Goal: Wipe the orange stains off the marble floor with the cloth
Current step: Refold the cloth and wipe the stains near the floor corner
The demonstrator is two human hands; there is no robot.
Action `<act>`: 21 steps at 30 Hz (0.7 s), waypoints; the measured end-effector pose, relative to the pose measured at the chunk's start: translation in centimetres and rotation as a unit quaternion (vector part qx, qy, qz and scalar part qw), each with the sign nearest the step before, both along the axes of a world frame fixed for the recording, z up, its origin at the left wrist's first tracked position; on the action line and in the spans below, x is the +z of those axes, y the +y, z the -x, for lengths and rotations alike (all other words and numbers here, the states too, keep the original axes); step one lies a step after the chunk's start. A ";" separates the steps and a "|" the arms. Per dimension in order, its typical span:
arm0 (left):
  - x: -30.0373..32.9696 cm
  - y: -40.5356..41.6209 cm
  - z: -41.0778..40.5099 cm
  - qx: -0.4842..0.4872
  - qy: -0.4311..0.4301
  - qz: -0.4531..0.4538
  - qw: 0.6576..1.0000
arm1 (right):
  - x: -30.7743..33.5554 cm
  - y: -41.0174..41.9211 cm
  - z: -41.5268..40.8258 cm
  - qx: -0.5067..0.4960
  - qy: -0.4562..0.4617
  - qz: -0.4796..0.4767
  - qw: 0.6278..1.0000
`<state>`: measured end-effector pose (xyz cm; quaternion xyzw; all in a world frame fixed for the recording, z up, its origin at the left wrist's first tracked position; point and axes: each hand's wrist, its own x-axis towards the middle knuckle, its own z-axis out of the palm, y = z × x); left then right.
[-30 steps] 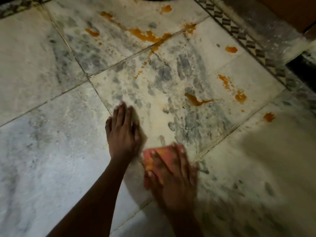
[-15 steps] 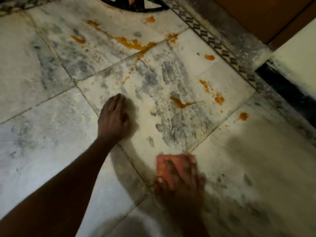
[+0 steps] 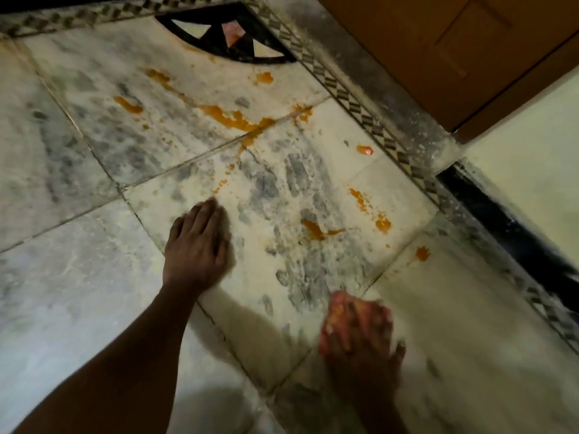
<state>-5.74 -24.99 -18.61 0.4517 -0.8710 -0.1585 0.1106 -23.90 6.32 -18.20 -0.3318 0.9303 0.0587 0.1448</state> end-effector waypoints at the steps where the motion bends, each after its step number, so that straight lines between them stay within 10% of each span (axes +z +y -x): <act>1: 0.0 -0.1 0.0 -0.005 -0.003 -0.007 1.000 | -0.2 -0.3 1.8 -0.082 -0.002 0.001 0.997; 4: -0.2 -0.4 0.1 0.000 -0.009 -0.002 1.000 | -0.9 -9.3 5.4 -0.261 0.071 0.111 0.956; 11: -0.2 -0.5 0.3 0.007 -0.029 0.011 1.000 | -1.5 -14.4 -2.0 0.052 0.036 0.132 0.989; 18: -1.1 -0.1 0.3 0.018 -0.019 0.016 1.000 | -2.7 -19.5 4.4 -0.202 0.050 0.191 0.959; 21: -1.2 -0.3 0.4 0.020 -0.014 0.023 0.999 | -2.6 -24.5 2.5 -0.086 0.014 0.162 0.983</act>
